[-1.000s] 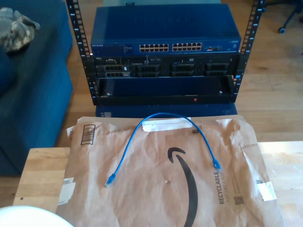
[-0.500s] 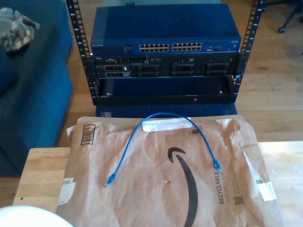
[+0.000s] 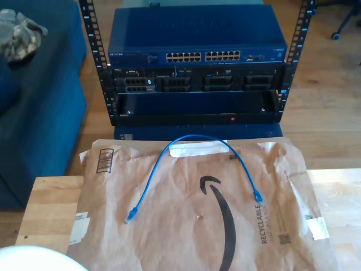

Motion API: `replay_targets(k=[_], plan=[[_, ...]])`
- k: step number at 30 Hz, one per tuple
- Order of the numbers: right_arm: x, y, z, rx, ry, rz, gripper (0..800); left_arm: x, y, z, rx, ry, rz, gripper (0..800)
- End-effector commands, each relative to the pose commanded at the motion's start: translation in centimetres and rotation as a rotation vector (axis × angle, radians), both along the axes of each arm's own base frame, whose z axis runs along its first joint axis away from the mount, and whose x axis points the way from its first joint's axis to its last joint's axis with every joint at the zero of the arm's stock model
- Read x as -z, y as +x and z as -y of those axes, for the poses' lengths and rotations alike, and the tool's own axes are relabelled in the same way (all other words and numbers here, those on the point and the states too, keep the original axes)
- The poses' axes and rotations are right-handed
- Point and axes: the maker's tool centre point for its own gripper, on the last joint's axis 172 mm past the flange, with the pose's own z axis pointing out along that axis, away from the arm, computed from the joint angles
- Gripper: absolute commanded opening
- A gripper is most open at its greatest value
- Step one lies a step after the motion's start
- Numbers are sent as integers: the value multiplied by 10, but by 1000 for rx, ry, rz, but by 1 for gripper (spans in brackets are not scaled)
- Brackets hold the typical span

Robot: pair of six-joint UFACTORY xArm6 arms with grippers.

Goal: Grab the cable and plug it in

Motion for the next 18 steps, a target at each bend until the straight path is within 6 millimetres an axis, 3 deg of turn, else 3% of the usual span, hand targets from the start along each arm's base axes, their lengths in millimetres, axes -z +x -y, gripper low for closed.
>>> replay_targets(k=[14,18], plan=[[-1,0,1,3,-5,0,797,0,0,1,3,-3,-1,800],[-25,6,28,5,-121,26,796,-2,-1,0,10,-3,-7,800]])
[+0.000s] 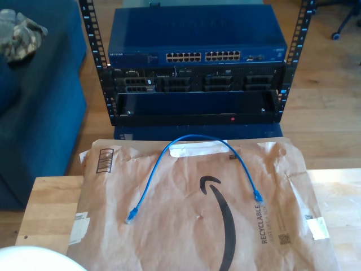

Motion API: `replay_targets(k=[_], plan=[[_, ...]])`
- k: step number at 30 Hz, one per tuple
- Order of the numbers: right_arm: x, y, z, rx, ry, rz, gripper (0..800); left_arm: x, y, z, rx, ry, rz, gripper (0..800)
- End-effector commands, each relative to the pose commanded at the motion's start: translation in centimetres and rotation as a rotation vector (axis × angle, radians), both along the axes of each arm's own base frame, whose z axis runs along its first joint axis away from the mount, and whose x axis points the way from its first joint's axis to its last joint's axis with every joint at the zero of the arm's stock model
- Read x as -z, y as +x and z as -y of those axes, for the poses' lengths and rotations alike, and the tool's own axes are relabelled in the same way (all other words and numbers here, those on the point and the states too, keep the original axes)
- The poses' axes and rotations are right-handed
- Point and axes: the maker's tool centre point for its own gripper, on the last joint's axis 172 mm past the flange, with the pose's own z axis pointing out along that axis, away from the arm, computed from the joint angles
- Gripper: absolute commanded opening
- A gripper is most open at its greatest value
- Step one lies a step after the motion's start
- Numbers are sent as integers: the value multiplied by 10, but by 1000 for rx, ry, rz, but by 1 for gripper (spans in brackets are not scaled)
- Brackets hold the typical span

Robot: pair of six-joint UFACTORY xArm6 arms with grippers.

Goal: Grab the cable and plug it in

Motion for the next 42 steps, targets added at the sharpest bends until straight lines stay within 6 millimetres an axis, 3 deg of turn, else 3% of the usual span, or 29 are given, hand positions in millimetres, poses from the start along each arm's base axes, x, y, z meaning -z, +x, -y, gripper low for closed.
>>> replay_targets(k=[3,6,9,11,14,16,19,22,26,32,38,42], plan=[[-24,6,25,3,-113,28,796,-16,-4,-13,-7,14,-12,800],[-47,8,33,22,-136,30,796,-47,-6,-18,-16,-33,-25,800],[-71,10,40,121,-153,15,796,-79,8,-34,13,-41,-74,800],[-82,24,51,163,-195,15,796,-97,21,-44,21,-31,-123,800],[-94,63,57,168,-233,15,796,-122,47,-60,39,9,-175,800],[-103,96,59,175,-262,18,796,-135,76,-64,31,41,-177,800],[-109,147,54,180,-281,12,796,-148,117,-55,40,52,-172,800],[-104,199,33,146,-285,-11,796,-158,156,-49,29,97,-186,800],[-101,249,-16,69,-309,-10,796,-171,208,-23,39,160,-201,800],[-104,297,-124,-147,-340,48,796,-168,246,28,-26,97,-209,800],[-108,319,-257,-403,-352,116,796,-163,249,35,-37,68,-223,800],[-114,328,-329,-556,-342,158,796,-162,248,36,-43,66,-227,800]])
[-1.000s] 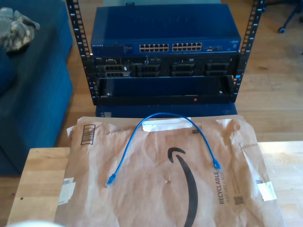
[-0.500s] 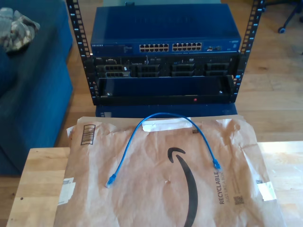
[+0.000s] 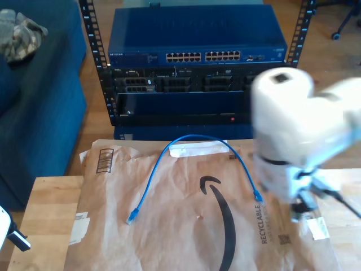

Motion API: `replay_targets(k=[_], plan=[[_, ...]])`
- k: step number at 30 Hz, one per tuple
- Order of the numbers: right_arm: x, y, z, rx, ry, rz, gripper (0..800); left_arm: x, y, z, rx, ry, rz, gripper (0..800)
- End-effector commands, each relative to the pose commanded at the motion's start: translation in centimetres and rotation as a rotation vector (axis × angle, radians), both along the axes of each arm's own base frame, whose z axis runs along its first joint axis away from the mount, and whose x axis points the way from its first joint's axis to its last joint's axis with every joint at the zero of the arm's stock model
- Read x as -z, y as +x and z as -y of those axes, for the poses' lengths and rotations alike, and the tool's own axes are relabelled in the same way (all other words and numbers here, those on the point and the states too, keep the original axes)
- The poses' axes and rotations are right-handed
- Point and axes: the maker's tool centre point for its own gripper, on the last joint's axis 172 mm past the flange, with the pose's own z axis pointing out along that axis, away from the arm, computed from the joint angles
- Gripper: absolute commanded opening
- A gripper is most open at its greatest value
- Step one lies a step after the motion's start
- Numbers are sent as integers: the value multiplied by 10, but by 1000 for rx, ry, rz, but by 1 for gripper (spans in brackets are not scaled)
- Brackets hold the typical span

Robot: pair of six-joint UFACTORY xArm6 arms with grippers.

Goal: Grab the cable and plug it in

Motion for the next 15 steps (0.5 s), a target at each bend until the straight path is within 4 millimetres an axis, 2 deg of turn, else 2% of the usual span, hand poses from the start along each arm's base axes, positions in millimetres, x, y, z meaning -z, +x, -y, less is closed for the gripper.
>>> replay_targets(k=[6,10,13,15], plan=[[9,3,-86,-163,19,0,794,5,-2,1,-6,-7,-15,800],[15,18,-136,-193,102,38,794,10,-3,3,-34,-7,-52,800],[26,28,-166,-233,116,50,794,11,-1,8,-10,-8,-55,800],[39,36,-174,-252,110,38,794,12,-1,10,-3,-8,-57,800]])
